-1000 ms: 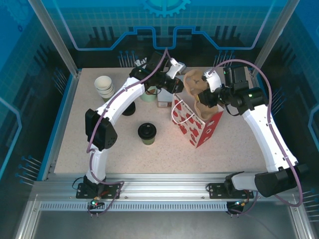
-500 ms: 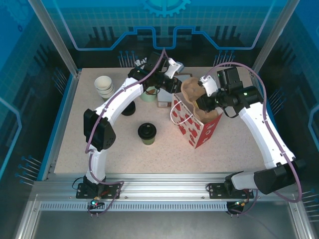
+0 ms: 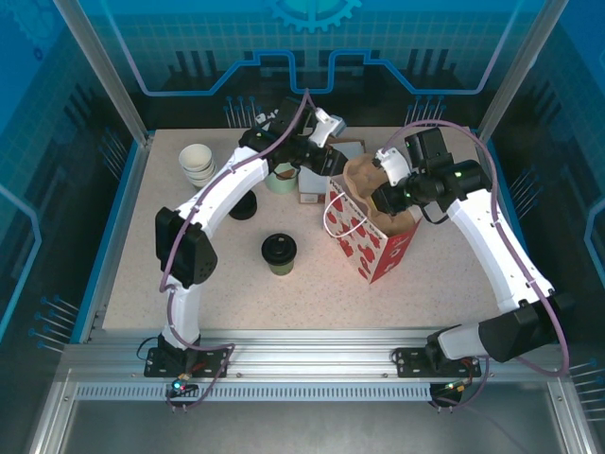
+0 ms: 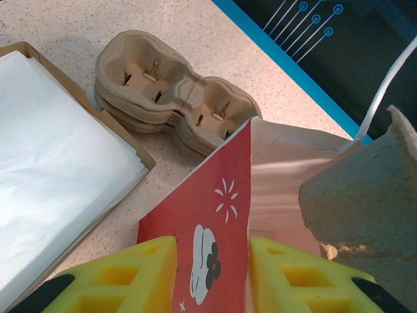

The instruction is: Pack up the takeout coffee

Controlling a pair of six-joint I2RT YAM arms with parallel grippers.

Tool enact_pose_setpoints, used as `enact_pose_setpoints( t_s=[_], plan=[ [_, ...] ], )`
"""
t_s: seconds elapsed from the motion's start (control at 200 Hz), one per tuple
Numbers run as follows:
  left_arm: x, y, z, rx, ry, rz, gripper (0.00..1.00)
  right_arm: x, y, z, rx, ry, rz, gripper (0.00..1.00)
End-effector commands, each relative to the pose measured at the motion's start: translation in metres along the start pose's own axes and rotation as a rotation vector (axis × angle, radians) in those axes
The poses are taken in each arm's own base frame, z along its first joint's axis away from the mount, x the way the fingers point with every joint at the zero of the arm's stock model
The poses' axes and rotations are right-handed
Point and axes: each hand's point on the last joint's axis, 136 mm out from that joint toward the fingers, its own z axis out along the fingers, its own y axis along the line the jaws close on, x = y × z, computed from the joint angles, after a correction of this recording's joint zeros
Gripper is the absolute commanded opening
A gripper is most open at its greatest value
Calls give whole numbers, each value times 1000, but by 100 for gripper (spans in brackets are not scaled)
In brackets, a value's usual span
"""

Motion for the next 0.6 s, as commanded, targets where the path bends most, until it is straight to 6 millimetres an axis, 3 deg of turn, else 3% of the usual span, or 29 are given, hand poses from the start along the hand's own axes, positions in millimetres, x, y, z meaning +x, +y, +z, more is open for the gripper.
enact_pose_setpoints(
  t_s=[0.0, 0.595],
  plan=[
    [-12, -8, -21, 15, -45, 1, 36, 3, 3, -3, 9, 33, -3, 19],
    [-11, -2, -19, 13, -38, 4, 40, 14, 2, 6, 66, 146, -35, 19]
  ],
)
